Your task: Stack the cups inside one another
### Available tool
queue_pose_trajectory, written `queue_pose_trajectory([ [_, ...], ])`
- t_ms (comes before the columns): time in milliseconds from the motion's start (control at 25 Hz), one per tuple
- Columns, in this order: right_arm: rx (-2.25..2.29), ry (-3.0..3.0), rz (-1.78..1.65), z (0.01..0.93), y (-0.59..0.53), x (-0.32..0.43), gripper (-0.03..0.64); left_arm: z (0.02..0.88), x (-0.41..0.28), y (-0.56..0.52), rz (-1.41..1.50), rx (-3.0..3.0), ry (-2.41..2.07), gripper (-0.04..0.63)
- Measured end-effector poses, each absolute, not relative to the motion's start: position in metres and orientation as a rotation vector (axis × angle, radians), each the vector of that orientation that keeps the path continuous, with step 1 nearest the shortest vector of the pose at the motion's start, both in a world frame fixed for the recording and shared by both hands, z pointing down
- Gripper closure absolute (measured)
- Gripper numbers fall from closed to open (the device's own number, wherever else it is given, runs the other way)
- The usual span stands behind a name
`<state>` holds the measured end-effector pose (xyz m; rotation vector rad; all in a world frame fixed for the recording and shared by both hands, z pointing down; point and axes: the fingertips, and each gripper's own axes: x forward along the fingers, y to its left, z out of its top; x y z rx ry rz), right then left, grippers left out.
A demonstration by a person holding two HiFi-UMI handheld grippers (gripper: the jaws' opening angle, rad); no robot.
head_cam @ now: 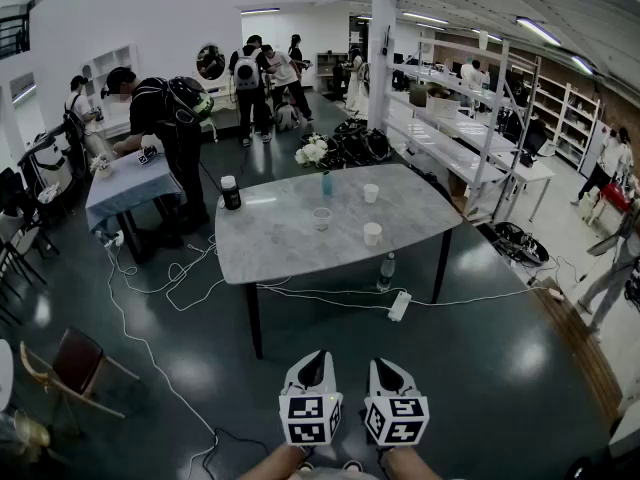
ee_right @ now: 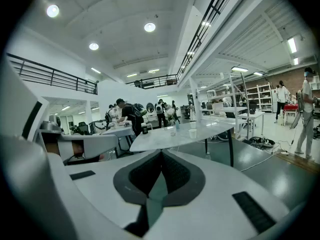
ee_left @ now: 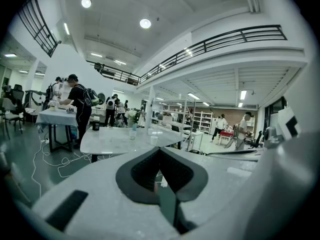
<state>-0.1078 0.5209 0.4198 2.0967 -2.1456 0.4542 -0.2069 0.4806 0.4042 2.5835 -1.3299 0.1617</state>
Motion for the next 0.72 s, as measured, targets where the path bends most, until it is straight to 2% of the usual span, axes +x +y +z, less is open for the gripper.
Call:
queue_pose_trajectory([
  [720, 2.219, -2.069, 0.497, 0.427, 0.499, -0.123, 0.609, 0.418, -0.249, 0.454, 0.189, 2.581, -1.313, 0.601],
])
